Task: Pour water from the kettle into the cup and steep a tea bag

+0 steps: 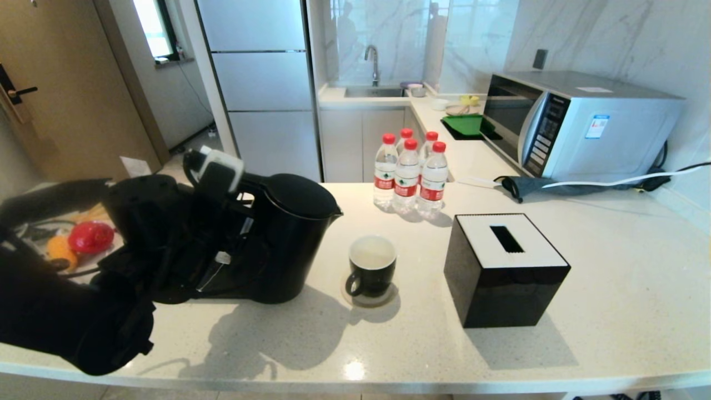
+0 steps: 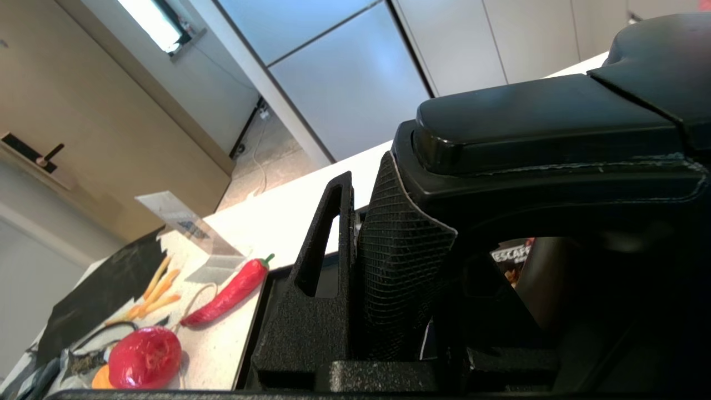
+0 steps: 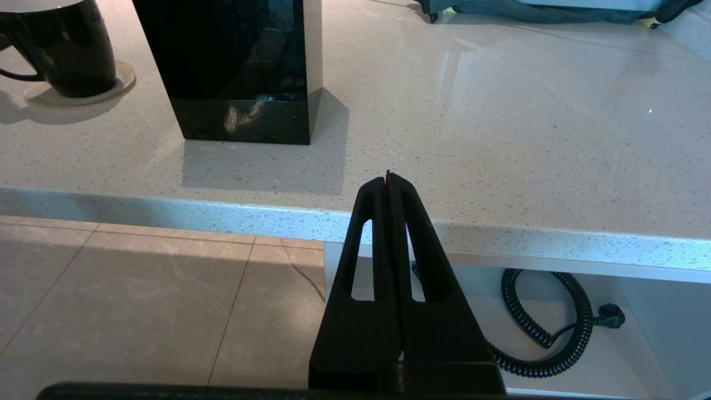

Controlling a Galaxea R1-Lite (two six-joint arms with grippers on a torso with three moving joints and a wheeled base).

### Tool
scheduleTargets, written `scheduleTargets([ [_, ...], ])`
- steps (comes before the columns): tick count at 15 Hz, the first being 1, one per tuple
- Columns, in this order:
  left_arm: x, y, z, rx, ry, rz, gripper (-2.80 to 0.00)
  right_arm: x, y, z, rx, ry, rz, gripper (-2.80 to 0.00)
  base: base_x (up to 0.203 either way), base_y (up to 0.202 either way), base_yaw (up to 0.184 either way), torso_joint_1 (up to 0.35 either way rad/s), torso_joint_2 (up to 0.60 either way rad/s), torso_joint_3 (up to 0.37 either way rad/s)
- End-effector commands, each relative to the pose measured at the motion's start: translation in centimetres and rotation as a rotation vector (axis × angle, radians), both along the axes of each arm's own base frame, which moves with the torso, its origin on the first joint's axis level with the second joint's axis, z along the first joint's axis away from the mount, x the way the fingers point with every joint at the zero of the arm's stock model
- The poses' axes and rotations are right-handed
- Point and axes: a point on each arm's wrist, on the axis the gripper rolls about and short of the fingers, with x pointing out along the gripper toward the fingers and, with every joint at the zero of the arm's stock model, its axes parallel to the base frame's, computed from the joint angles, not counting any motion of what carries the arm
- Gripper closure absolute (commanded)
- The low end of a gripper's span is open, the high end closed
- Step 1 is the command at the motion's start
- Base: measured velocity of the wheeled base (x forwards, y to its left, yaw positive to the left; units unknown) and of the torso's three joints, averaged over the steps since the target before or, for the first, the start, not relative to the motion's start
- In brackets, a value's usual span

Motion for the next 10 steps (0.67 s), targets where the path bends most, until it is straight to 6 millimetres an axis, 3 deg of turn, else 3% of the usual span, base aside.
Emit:
scheduleTargets([
  [1, -0.2, -0.4, 0.2, -0.002, -0.011, -0.010, 0.00, 0.0, 0.0, 0.0, -0.001, 0.002, 0.001, 0.00, 0.000, 0.000, 0.000, 0.000, 0.00, 0.000],
  [10, -0.6, -1.5, 0.2, 0.061, -0.005, -0.032, 0.00, 0.0, 0.0, 0.0, -0.001, 0.002, 0.001, 0.00, 0.000, 0.000, 0.000, 0.000, 0.00, 0.000],
])
